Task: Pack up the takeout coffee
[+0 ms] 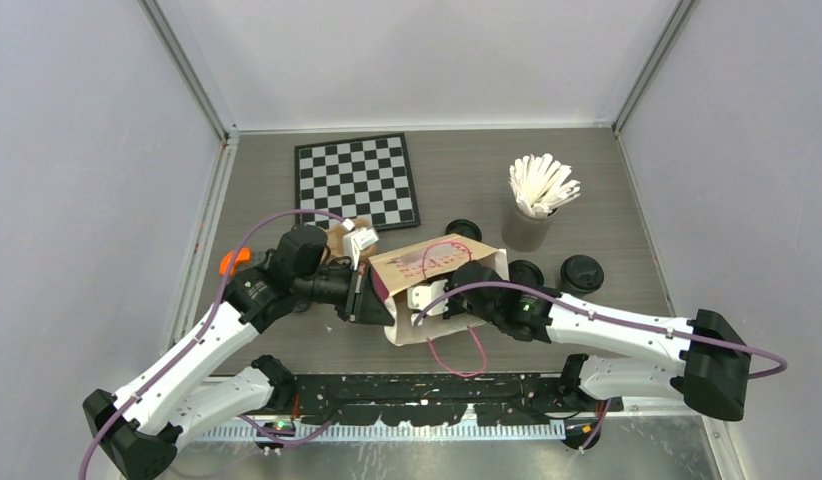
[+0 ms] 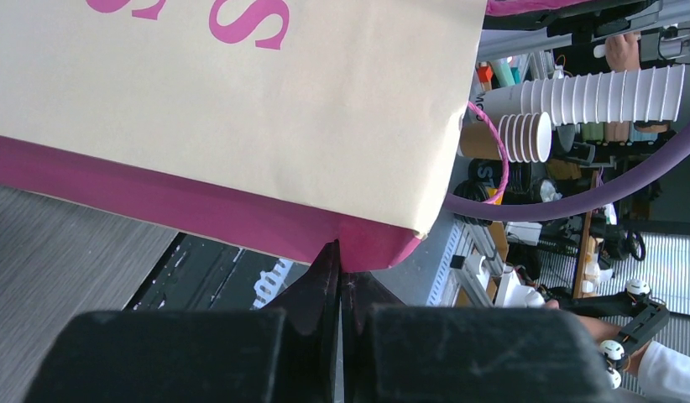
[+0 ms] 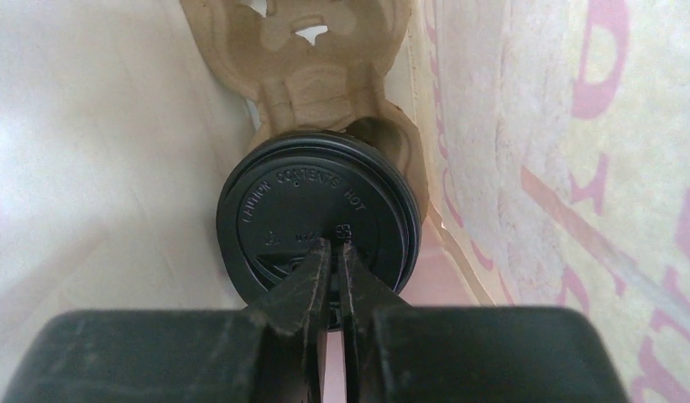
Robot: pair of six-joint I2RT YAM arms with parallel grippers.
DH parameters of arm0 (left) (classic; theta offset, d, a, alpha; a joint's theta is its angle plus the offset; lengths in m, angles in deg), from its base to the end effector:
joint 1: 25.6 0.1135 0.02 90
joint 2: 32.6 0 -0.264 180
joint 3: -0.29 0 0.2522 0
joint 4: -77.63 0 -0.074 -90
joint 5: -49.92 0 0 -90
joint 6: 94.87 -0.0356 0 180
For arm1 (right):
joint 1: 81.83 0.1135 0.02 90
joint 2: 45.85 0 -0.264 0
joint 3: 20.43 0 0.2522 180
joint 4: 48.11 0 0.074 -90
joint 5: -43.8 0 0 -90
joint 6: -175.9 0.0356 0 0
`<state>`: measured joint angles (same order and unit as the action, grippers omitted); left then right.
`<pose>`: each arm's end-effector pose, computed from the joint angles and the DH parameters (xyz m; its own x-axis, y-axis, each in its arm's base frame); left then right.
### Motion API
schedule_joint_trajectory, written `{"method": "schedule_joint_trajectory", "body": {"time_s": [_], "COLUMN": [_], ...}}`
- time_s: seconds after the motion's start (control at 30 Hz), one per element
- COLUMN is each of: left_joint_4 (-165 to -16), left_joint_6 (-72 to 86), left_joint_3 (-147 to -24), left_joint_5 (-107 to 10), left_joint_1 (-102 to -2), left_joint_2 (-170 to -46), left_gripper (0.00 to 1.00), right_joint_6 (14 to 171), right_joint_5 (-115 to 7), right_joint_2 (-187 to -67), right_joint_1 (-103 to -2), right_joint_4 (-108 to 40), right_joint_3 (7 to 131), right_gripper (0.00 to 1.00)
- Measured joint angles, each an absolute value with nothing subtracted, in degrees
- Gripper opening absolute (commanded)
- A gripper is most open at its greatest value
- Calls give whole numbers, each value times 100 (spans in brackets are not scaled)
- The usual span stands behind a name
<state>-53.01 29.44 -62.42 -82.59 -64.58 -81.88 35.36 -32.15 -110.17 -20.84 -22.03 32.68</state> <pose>0.1203 -0.1283 0.3133 -0.8779 0.1759 -0.4453 0.4772 0.3971 -0.7839 0.1236 0.2051 0.2366 0.3960 -0.8304 -0.3921 -0.7065 -0.0027 -0.7077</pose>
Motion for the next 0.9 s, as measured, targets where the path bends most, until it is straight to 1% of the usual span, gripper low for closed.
{"method": "schedule_joint_trajectory", "body": {"time_s": [0.47,0.9], "left_joint_4": [-5304,-5310], "left_joint_6": [2966,2968], "left_joint_3": [-6240,-6216], "left_joint_5": [-8259,-8259], "left_joint_1": [-6458,-6458], "left_joint_2": [-8186,-8166], "left_gripper": [2,2], "right_joint_6": [3678,3707], "right_joint_5": [-3089,-2864], "right_joint_2": [-11202,-11664], "right_joint_1": [-2159,-2165], "right_joint_4": [-2503,-3012], "right_joint_3": [3268,3351], "right_gripper": [11,9]}}
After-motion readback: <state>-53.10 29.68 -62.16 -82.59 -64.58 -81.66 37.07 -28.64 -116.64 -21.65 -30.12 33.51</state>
